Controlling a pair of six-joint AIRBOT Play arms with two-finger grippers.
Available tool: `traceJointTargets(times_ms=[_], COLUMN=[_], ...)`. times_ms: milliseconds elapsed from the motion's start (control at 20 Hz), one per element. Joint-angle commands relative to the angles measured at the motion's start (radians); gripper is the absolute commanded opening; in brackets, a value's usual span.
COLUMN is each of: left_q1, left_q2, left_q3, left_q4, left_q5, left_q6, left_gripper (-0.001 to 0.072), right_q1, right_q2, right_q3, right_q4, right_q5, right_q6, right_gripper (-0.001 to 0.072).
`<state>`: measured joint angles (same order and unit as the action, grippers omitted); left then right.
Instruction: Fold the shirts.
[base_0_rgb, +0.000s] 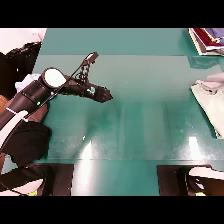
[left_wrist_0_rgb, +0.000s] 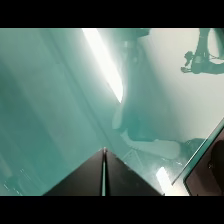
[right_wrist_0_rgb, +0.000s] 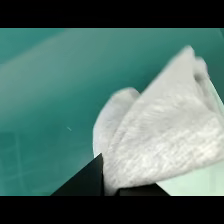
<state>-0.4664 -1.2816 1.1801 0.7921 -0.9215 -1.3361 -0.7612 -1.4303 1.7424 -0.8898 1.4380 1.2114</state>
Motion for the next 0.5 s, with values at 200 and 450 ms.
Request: traceJointTargets(times_ms=[200, 450], left_q1=[0.000, 0.000], left_q2=[0.000, 0.000], left_q3=[0.001, 0.001], left_q4=[0.002, 0.001], left_q5=[-0.014, -0.014], left_q6=[0.009, 0.009], left_gripper=[0.0023, 0.0023], right_q1=[-0.206, -0.356], right_q2=[0.195, 0.254], right_q3=[-0.358, -0.431], right_q4=[-0.266, -0.254], right_q5=[0.048, 0.058], right_q6=[0.000, 0.011], right_gripper=[0.0337, 0.0456])
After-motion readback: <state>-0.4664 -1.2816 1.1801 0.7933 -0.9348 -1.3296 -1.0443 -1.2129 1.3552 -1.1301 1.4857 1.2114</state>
